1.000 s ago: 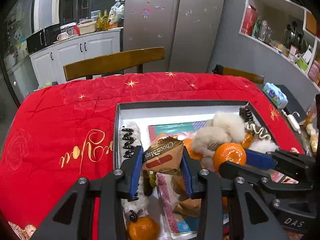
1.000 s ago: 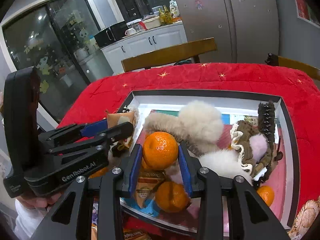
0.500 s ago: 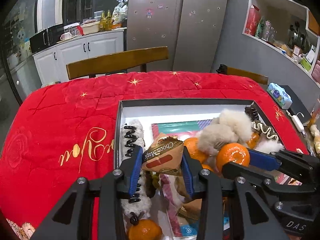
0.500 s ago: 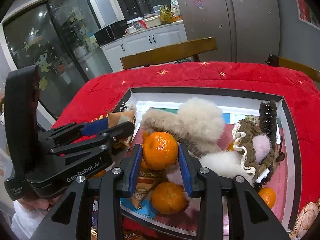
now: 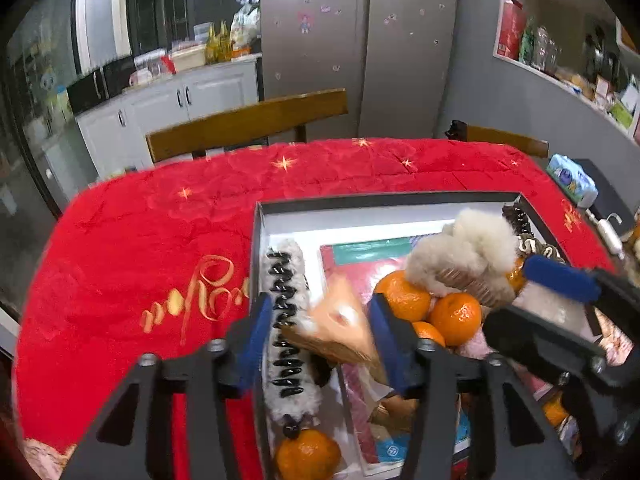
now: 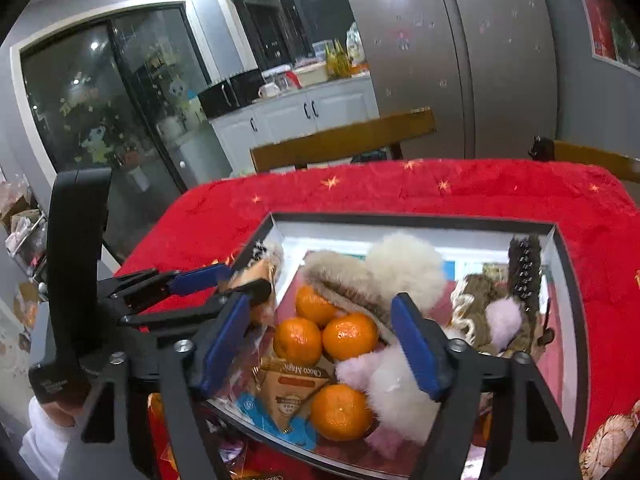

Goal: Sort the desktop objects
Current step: 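Open left tool to release the packet while right tool releases the orange into the tray, then withdraw both open tools up and away from the tray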

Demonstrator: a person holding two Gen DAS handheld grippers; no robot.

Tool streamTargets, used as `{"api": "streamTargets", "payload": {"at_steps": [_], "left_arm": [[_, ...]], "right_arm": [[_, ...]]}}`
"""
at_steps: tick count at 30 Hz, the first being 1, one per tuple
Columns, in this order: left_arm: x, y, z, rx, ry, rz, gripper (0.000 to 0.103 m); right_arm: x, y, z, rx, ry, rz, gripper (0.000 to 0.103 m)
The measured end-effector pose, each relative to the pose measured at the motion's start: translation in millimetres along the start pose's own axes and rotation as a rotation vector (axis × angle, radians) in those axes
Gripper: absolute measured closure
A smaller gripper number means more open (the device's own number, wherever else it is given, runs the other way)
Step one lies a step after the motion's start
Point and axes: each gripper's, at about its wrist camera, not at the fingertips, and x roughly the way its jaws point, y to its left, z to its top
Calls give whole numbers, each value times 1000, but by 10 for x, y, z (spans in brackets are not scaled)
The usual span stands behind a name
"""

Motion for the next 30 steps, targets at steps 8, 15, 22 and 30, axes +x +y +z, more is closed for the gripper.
{"api": "streamTargets", "payload": {"at_steps": [8,15,22,30], "left_arm": [[-226,7,51,23,-73,57,0],[-462,37,110,-3,-128,40,0],[-1091,-140,116,38,-250,67,0],[-2104,-426,-32,57,-428,85,0]], "right_arm": [[-190,-18,109,29,-62,51,0],[-375,71,196,15,-90,58,0],[-879,223,333,1,-177,59,0],[-1664,392,313,24,-306,14,0]]}}
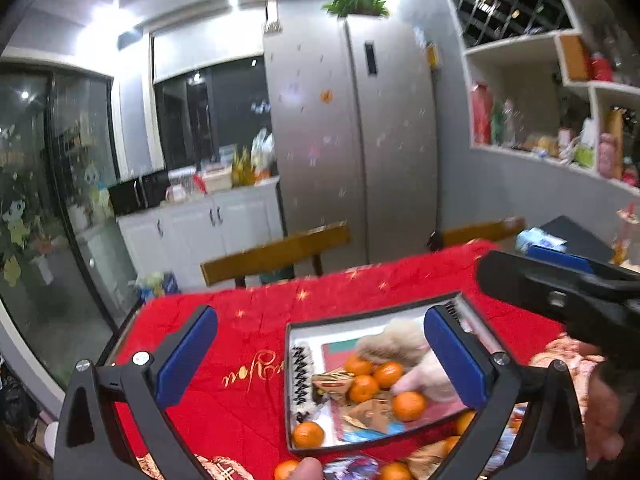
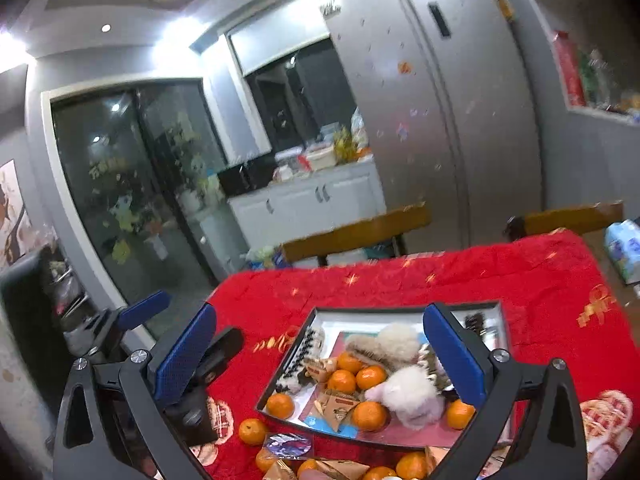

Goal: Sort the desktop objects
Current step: 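Withdraw both open tools up and away from the tray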

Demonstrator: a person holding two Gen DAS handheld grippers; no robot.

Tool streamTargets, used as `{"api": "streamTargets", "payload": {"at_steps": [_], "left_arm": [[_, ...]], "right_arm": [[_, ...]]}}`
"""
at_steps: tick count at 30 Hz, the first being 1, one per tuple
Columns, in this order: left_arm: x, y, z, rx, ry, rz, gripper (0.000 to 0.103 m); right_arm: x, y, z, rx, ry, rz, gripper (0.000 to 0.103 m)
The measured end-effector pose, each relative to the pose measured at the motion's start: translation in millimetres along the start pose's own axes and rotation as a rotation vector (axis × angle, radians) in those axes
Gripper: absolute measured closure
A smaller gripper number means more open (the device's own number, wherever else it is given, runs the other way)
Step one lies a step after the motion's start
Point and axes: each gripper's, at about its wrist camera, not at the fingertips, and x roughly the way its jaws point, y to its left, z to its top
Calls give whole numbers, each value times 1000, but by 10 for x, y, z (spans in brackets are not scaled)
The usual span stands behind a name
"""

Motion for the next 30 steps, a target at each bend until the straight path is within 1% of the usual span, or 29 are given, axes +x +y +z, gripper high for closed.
{"api": "streamTargets", "payload": {"at_steps": [2,6,9,12,13,16,18,21,24,27,30], "left_arm": [[-250,-53,38,3,-21,5,0],[-727,-114,15,-18,-58,-20,0],[-1055,-131,-124,-43,-69,-31,0],[-1285,-146,-340,-66,-49,-36,0],[-1354,-149,-458,-72,-39,-45,0],[-1452,-167,-745,-81,-28,-50,0],[-1488,-185,-962,-80,-13,-35,0],[-1498,-196,-1190,-81,11,-22,0],[-1474,-216,-1415,-76,45,10,0],[-1475,-177,-1699,-102,29,24,0],[-1420,-130,-1912,-121,44,43,0]], "right_arm": [[-188,72,2,-8,-22,-5,0],[-558,246,-80,-29,-56,-4,0],[-812,387,-228,-61,-69,-33,0],[-1018,500,-449,-90,-86,-51,0],[-1073,528,-532,-98,-91,-51,0],[-1199,580,-819,-117,-84,-65,0],[-1260,579,-1026,-121,-77,-94,0],[-1310,578,-1314,-135,-54,-154,0],[-1319,523,-1555,-117,-26,-184,0],[-1311,475,-1787,-117,-15,-204,0],[-1289,453,-1949,-126,0,-241,0]]}}
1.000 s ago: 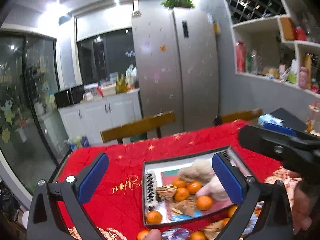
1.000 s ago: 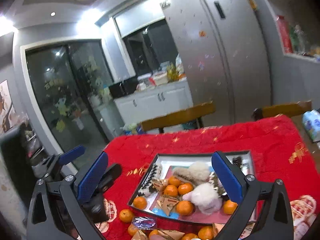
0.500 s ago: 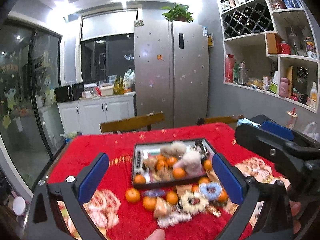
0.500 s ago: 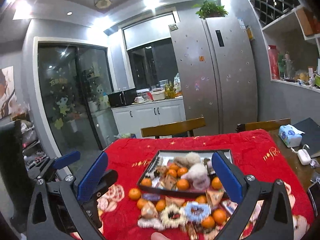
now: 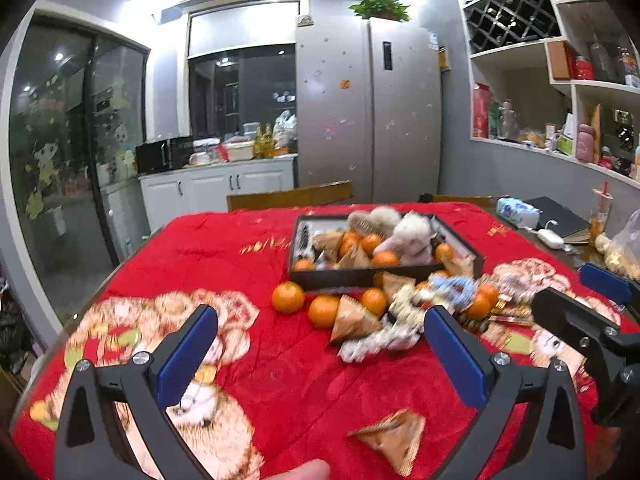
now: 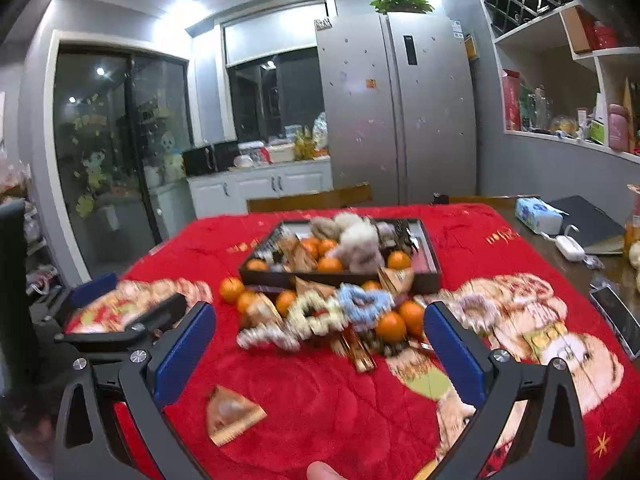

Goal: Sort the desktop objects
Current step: 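Withdraw both open tools up and away from the tray, then move both open tools back toward the pile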

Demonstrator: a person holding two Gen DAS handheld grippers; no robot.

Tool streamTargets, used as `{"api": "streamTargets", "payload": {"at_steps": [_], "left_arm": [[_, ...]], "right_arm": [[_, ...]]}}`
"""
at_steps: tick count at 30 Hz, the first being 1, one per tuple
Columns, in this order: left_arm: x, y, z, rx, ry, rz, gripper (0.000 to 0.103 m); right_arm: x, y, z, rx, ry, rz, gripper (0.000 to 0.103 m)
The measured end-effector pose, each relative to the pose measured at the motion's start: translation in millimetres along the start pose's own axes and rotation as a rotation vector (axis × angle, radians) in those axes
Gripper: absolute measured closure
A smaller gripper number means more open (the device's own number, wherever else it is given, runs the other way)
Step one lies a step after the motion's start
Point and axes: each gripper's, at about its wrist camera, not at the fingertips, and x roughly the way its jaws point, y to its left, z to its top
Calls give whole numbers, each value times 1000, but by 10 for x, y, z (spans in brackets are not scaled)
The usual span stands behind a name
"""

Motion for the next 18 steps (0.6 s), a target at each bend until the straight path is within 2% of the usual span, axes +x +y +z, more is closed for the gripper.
{"api": "streamTargets", "payload": {"at_steps": [4,8,11,14,18], "left_arm": [[105,95,-183,-10,33,4,0],[156,124,-264,-11,24,11,0],[230,118,-301,-13,45,7,0],[254,138,-297,-20,58,-5,0],[246,112,-303,-10,51,18,0]], "right_arm": [[60,6,-186,-11,18,-19,0],[102,16,-289,-14,18,-28,0],[187,21,-333,-27,31,-71,0],[277,-25,-326,-4,62,-63,0],[373,15,-325,-20,93,-97,0]]}}
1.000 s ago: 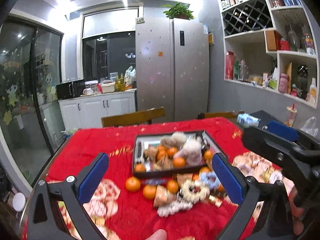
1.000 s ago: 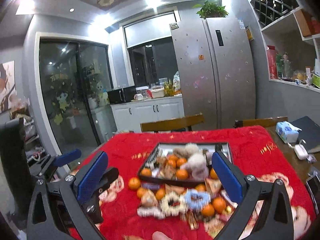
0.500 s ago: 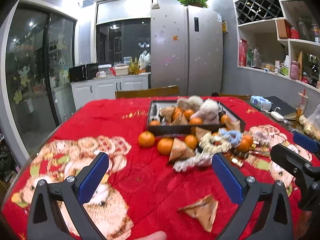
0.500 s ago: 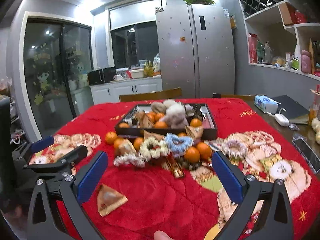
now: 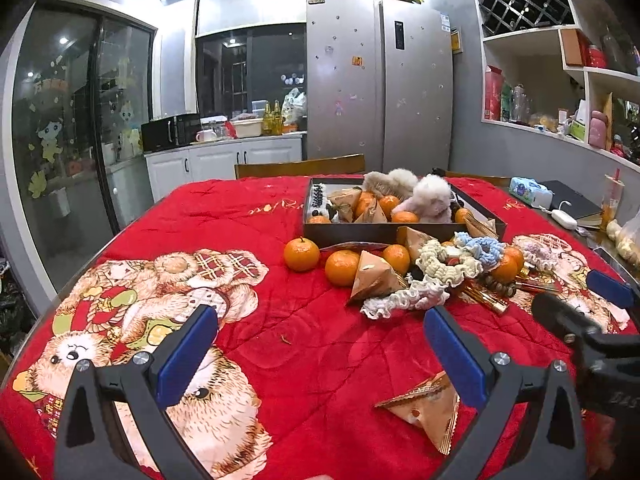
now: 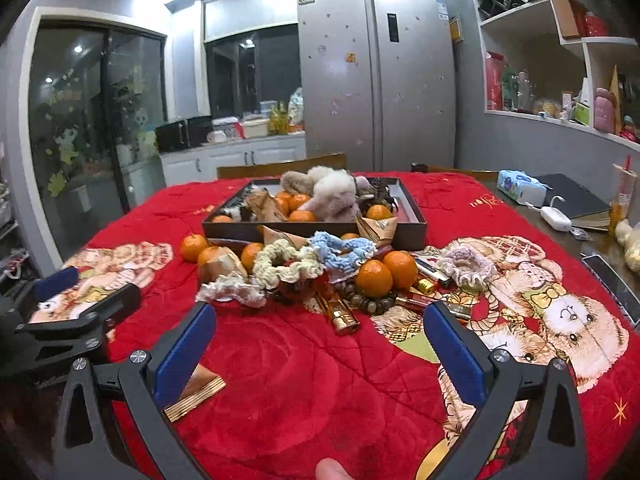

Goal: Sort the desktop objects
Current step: 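Move both open tools back toward the pile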

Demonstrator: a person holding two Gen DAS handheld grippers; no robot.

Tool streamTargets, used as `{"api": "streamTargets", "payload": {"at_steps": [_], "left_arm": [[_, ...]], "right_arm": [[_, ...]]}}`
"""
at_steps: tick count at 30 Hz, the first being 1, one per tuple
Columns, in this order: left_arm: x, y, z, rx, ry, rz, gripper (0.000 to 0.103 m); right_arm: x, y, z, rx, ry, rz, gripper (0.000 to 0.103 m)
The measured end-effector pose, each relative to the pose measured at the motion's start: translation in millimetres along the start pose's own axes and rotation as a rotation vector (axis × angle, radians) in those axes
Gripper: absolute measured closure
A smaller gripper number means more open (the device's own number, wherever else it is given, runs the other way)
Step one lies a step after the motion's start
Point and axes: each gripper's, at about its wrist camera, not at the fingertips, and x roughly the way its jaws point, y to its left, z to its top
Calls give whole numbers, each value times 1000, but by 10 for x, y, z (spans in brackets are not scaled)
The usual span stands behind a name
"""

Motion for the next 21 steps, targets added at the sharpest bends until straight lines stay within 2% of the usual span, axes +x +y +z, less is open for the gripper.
{"api": "streamTargets", "payload": {"at_steps": [3,6,15,21], "left_arm": [[-45,-10,-3,4,-19,25,0],[-45,7,6,-3,-18,13,0],[-48,-13,4,8,-26,9,0],[-33,-10,0,7,-24,1,0]], "right_arm": [[30,54,-7,-26,17,-25,0],[26,35,-14,-18,16,-76,0],[57,-38,-7,18,37,-11,0],[-9,29,-14,-7,5,-28,0]]}}
